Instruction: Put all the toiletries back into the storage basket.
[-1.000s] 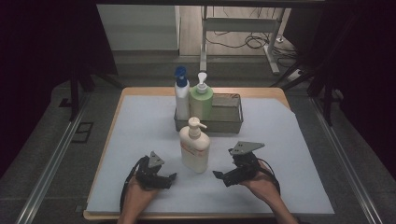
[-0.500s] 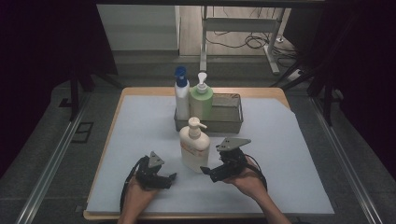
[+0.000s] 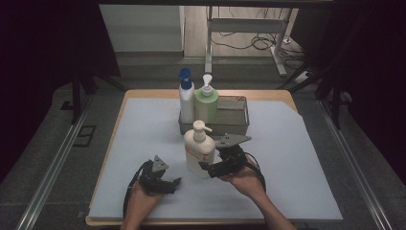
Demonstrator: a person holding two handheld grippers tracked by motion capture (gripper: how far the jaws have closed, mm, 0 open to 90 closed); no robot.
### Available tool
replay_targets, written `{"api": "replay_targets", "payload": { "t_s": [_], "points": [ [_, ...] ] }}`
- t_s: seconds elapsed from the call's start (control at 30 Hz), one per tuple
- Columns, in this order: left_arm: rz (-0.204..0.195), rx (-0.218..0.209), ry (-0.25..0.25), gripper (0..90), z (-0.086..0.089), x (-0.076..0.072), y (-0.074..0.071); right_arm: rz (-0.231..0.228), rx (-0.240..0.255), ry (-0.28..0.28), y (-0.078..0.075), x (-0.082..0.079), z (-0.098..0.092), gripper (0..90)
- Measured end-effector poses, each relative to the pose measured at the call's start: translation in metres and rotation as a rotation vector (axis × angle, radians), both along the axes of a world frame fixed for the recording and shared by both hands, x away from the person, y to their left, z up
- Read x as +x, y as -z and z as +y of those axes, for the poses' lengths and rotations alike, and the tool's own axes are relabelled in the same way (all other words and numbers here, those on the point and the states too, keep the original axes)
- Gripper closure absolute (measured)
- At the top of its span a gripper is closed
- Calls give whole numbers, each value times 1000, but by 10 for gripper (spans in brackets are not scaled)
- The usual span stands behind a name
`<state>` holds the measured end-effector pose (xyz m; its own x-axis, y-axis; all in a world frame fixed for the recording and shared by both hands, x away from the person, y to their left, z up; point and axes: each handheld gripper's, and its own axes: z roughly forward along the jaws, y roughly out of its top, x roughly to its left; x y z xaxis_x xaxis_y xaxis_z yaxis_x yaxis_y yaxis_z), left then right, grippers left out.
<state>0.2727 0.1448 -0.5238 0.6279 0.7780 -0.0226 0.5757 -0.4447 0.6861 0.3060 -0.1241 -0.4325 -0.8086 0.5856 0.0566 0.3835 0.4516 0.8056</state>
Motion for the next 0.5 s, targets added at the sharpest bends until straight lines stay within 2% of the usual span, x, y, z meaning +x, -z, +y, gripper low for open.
{"api": "replay_targets", "payload": {
  "t_s": [0.27, 0.5],
  "points": [
    [-1, 1, 1, 123, 0, 0, 0, -7, -4, 0, -5, 3, 10, 165],
    [-1, 0, 1, 123, 0, 0, 0, -15, -14, -4, -10, 6, 19, 225]
  ]
}}
